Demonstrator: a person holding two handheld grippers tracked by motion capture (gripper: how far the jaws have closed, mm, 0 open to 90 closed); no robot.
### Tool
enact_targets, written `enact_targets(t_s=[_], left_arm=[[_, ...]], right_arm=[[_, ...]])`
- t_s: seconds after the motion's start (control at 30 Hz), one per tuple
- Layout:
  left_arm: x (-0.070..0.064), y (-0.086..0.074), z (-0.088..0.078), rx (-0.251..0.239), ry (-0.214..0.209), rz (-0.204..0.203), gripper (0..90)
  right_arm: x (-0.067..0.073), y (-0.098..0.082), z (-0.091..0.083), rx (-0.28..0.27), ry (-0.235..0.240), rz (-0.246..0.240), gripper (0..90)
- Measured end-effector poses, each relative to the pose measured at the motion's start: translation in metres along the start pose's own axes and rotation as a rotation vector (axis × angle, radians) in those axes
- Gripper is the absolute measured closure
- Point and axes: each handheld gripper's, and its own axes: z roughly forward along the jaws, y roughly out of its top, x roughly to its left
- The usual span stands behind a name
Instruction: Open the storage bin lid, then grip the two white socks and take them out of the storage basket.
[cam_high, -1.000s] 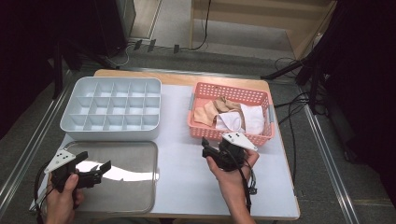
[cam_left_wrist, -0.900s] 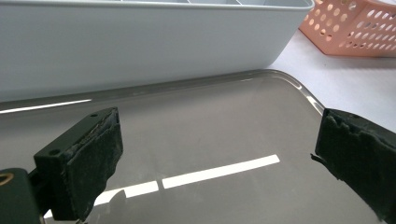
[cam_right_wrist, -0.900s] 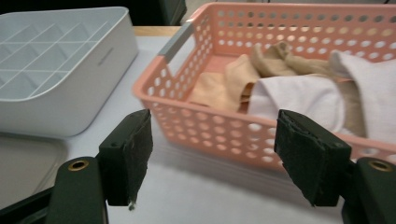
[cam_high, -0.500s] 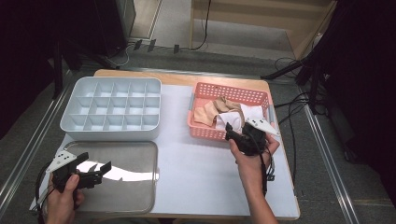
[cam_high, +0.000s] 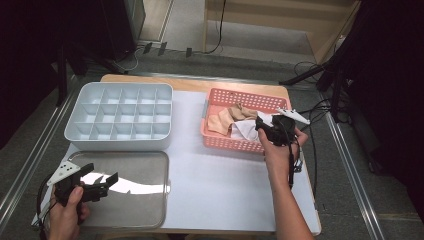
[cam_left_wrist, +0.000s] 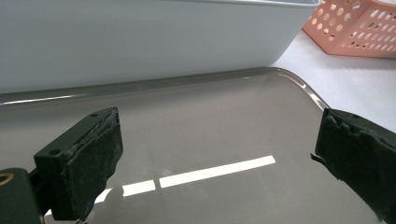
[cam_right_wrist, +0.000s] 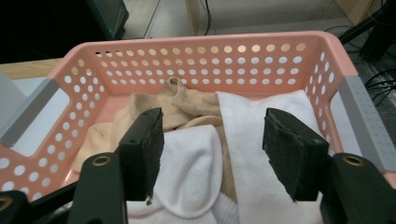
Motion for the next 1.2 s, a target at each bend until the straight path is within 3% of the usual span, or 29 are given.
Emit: enact_targets(t_s=[0.17,0.37,0.47,0.53,0.67,0.8,0.87,0.97,1.07,1.13,1.2], left_arm=[[0.001,0.000,0.000,0.002,0.000,0.000,1.6],[0.003,-0.001,-0.001,0.001,-0.006,-0.003,1.6],[0.002,-0.001,0.000,0.005,-0.006,0.000,1.6],[0.002,-0.002,0.000,0.005,-0.008,-0.001,1.6],[0.002,-0.002,0.000,0.007,-0.007,0.001,1.6],[0.002,-0.003,-0.001,0.008,-0.010,-0.005,1.6],[0.003,-0.003,-0.001,0.009,-0.011,-0.007,1.6],[0.003,-0.003,-0.002,0.006,-0.012,-0.011,1.7],[0.003,-0.002,-0.003,0.000,-0.015,-0.014,1.7],[0.003,-0.002,-0.003,-0.005,-0.016,-0.017,1.7],[0.003,-0.002,-0.003,-0.007,-0.016,-0.017,1.7]], right_arm=[[-0.011,0.003,0.018,0.051,-0.028,0.028,43.6],[-0.018,0.001,0.034,0.158,-0.059,0.055,44.8],[-0.017,-0.001,0.038,0.182,-0.100,0.014,41.3],[-0.019,-0.002,0.042,0.216,-0.089,0.021,38.5],[-0.021,-0.006,0.051,0.266,-0.125,0.011,35.3],[-0.020,-0.010,0.058,0.282,-0.196,-0.029,37.9],[-0.018,-0.011,0.061,0.289,-0.229,-0.044,42.8],[-0.020,-0.013,0.062,0.287,-0.267,-0.032,60.5],[-0.025,-0.012,0.058,0.254,-0.273,0.007,75.1],[-0.027,-0.013,0.054,0.202,-0.277,0.022,85.1],[-0.029,-0.013,0.050,0.163,-0.275,0.033,87.3]])
